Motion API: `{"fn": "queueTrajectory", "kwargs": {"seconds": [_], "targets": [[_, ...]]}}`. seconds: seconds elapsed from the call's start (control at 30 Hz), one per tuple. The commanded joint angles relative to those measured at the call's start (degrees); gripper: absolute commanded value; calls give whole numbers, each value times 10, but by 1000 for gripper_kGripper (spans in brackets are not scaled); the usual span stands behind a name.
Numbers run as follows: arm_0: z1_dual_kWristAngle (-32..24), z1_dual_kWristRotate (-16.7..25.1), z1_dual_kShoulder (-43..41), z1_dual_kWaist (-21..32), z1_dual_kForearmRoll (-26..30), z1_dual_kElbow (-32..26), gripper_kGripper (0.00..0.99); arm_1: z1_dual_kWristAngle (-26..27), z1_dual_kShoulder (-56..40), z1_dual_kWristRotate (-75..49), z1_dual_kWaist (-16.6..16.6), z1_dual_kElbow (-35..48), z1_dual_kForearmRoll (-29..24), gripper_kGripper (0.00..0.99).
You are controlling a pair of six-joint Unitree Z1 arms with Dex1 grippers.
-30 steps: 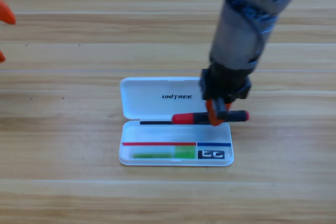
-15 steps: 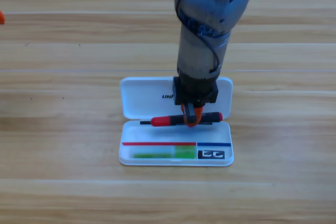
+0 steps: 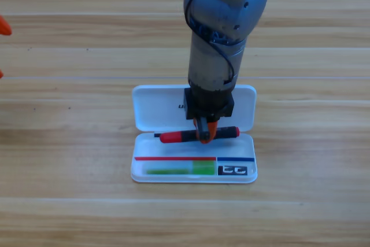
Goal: Clean up eraser and pencils
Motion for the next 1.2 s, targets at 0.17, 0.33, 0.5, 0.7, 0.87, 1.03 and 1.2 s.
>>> {"fn": "queueTrajectory", "kwargs": {"seconds": [0.17, 0.33, 0.5, 0.7, 0.87, 1.03, 1.2], "targets": [[-14, -5, 16, -19, -20, 18, 990, -11, 36, 13, 26, -1, 17, 0], [-13, -5, 17, -22, -22, 23, 990, -14, 36, 17, 26, -1, 22, 0], [-13, -5, 16, -24, -23, 29, 990, -15, 35, 20, 26, -1, 23, 0], [-12, -5, 12, -26, -23, 34, 990, -16, 36, 22, 22, -1, 23, 0], [-13, -5, 9, -27, -23, 36, 990, -18, 38, 22, 18, -2, 23, 0], [-13, -5, 5, -27, -23, 36, 990, -18, 40, 22, 17, -5, 23, 0], [-13, -5, 5, -27, -23, 37, 990, -18, 43, 30, 15, -8, 23, 342]]}}
